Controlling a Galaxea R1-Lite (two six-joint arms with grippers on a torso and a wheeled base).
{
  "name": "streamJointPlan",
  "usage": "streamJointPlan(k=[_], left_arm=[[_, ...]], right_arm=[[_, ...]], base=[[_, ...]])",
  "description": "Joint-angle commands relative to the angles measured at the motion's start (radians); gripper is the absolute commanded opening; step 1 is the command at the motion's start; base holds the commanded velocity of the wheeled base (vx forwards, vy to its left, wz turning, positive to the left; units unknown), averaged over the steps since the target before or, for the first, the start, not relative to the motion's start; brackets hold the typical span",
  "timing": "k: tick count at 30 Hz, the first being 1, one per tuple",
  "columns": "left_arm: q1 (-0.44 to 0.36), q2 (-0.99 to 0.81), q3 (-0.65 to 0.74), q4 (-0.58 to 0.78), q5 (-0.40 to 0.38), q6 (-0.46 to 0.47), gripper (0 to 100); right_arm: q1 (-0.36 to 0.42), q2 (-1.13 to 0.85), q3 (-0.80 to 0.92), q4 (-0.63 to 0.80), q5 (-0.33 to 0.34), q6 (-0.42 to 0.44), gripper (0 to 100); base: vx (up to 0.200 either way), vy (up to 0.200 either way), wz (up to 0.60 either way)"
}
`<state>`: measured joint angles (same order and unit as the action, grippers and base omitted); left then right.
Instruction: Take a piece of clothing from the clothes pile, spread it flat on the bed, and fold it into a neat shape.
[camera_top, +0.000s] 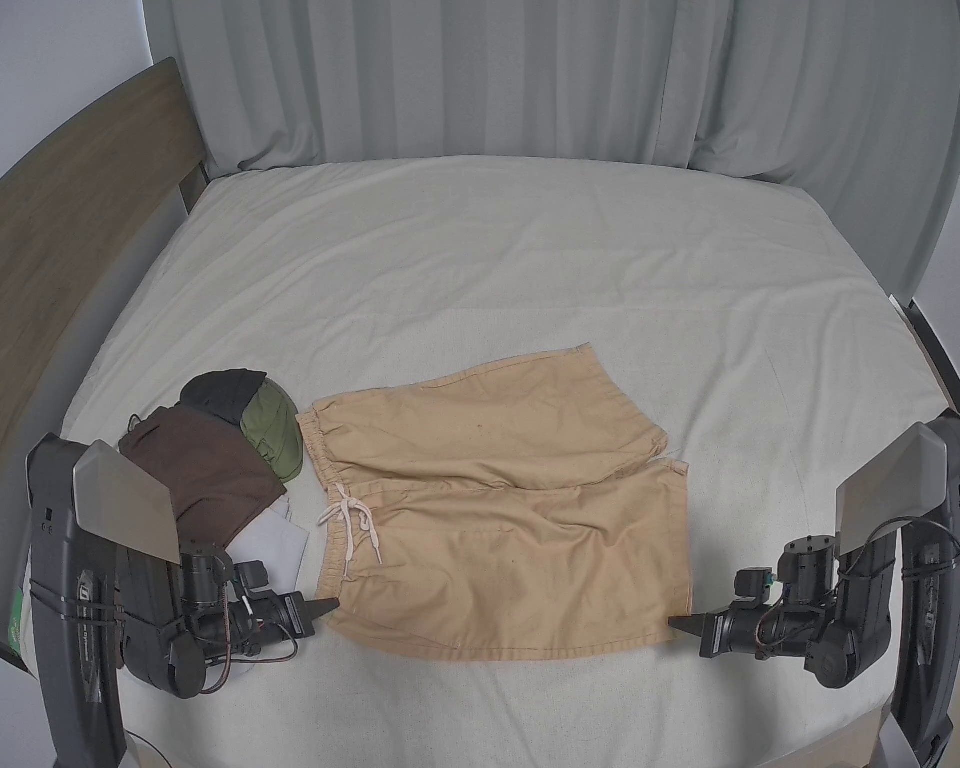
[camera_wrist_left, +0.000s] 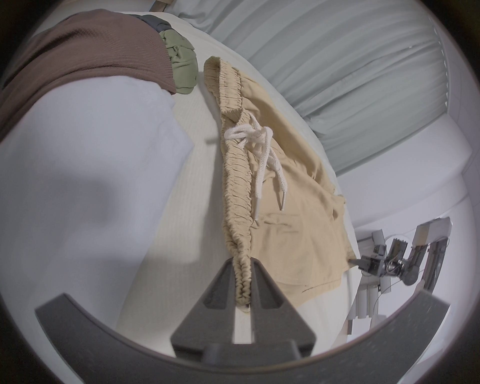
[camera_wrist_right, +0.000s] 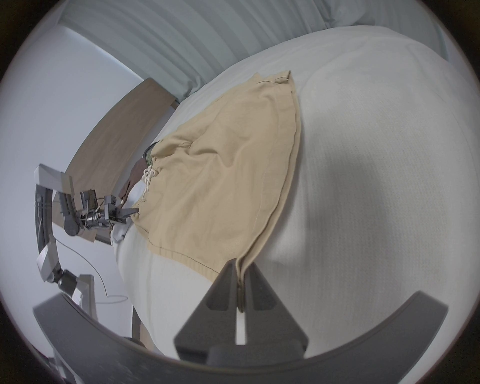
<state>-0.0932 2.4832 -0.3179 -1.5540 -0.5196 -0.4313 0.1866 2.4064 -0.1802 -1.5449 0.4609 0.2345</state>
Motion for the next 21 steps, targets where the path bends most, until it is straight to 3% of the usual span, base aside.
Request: streamJointPlan(k=[1, 9, 13, 21], left_arm=[[0.02, -0.006, 0.062, 0.0, -0.005, 0.051, 0], [0.041, -0.01, 0.123, -0.001, -0.04, 0.108, 0], [0.052, -0.007, 0.161, -0.001, -0.069, 0.181, 0], [0.05, -0.007, 0.166, -0.001, -0.069, 0.187, 0]], right_arm=[[-0.012, 0.002, 0.036, 0.002, 0.005, -0.049, 0], [-0.024, -0.004, 0.091, 0.002, 0.041, -0.087, 0], [-0.024, -0.007, 0.113, 0.002, 0.042, -0.089, 0], [-0.024, -0.009, 0.111, 0.002, 0.044, -0.089, 0]], base=[[0.0, 0.0, 0.0], [0.0, 0.0, 0.0], [0.0, 0.0, 0.0], [0.0, 0.0, 0.0]])
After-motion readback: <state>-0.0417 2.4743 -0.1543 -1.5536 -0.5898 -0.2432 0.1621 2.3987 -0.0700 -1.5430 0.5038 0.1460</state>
